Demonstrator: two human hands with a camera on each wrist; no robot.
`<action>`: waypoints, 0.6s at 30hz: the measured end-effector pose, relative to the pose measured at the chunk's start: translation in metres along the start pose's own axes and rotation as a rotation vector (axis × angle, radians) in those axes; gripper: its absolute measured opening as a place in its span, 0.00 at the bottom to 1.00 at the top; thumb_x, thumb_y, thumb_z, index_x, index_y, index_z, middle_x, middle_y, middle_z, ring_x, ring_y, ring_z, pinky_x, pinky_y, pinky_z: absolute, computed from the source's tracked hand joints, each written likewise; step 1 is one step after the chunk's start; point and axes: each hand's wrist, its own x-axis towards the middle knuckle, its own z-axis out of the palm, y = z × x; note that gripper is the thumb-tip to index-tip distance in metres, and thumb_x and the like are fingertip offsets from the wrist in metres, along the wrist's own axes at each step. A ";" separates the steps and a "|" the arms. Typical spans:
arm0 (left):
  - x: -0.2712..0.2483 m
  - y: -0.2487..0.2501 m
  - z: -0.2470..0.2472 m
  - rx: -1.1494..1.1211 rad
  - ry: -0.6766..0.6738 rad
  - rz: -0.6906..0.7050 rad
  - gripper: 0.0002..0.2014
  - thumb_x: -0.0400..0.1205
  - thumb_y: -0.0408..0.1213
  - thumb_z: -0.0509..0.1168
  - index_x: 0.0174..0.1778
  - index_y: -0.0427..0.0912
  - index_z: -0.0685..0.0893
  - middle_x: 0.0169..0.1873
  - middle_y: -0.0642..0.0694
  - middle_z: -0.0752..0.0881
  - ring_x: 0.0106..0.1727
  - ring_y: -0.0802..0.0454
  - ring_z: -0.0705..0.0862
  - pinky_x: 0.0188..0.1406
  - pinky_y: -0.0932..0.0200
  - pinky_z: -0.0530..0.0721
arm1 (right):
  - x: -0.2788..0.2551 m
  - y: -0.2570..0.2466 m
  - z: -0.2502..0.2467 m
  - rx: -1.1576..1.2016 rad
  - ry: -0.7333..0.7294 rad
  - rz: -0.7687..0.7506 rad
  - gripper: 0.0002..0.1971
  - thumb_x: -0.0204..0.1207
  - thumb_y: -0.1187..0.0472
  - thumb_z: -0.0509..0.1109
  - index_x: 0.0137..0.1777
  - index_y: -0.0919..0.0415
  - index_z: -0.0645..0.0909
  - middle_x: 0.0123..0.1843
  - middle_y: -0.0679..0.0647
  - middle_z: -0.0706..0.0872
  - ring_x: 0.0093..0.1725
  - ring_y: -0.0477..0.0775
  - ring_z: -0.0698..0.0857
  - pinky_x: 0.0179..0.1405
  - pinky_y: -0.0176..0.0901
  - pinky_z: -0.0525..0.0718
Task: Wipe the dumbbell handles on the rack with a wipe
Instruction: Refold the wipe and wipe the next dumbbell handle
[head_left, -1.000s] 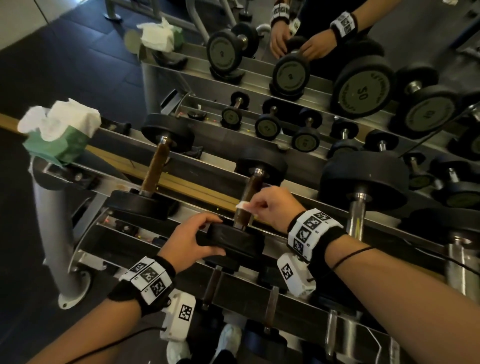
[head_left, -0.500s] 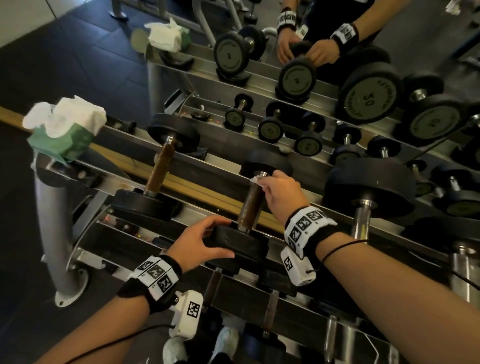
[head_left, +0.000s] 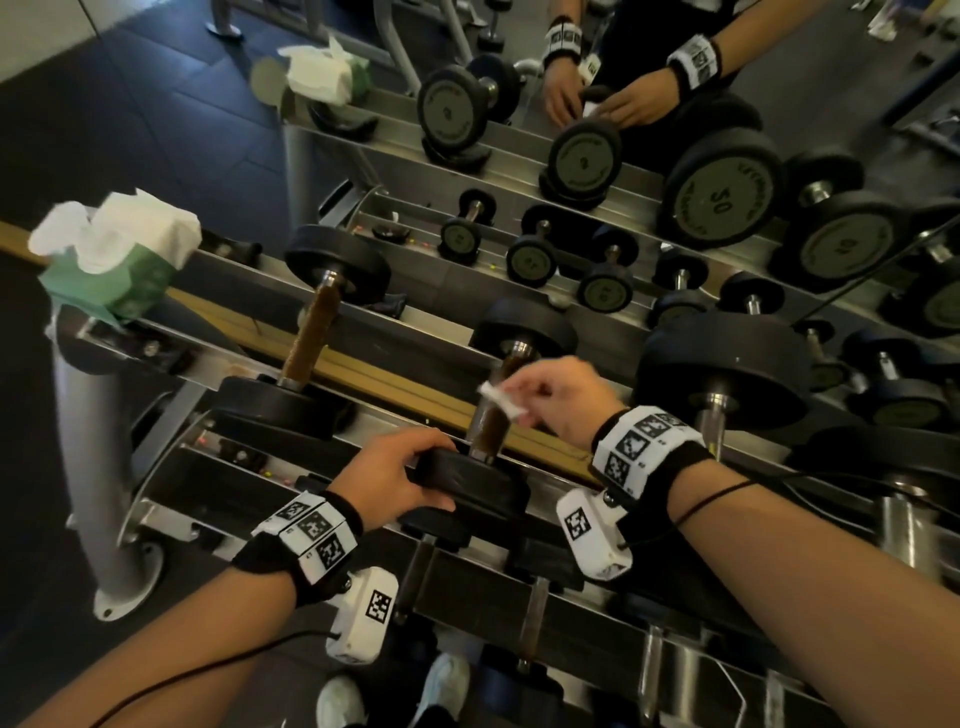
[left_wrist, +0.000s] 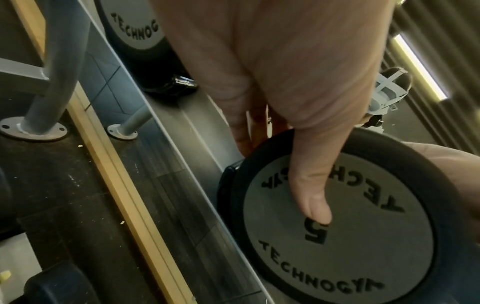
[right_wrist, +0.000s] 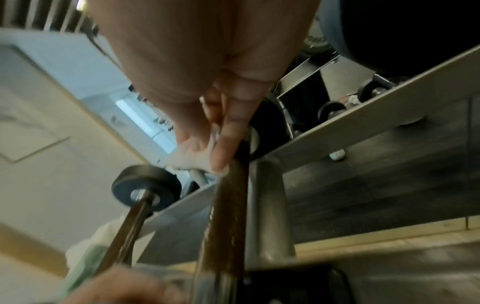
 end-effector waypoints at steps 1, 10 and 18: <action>0.000 0.003 -0.001 0.018 0.004 0.017 0.25 0.68 0.40 0.81 0.53 0.69 0.80 0.54 0.62 0.84 0.60 0.68 0.79 0.61 0.64 0.74 | 0.004 0.000 -0.004 0.071 0.110 0.016 0.13 0.78 0.67 0.70 0.52 0.46 0.87 0.48 0.46 0.88 0.44 0.45 0.88 0.51 0.43 0.89; 0.010 0.024 -0.024 0.309 -0.066 0.123 0.22 0.70 0.49 0.77 0.58 0.66 0.79 0.48 0.69 0.76 0.56 0.74 0.68 0.52 0.70 0.66 | 0.019 0.001 -0.003 -0.228 0.264 -0.060 0.14 0.81 0.65 0.64 0.60 0.54 0.87 0.52 0.54 0.81 0.53 0.57 0.82 0.49 0.40 0.73; 0.008 0.021 -0.006 0.384 -0.064 0.132 0.26 0.68 0.53 0.78 0.62 0.64 0.79 0.46 0.72 0.70 0.49 0.69 0.62 0.48 0.70 0.63 | 0.020 0.009 0.006 -0.166 0.301 -0.068 0.11 0.81 0.64 0.66 0.56 0.53 0.88 0.49 0.49 0.78 0.49 0.52 0.81 0.47 0.41 0.75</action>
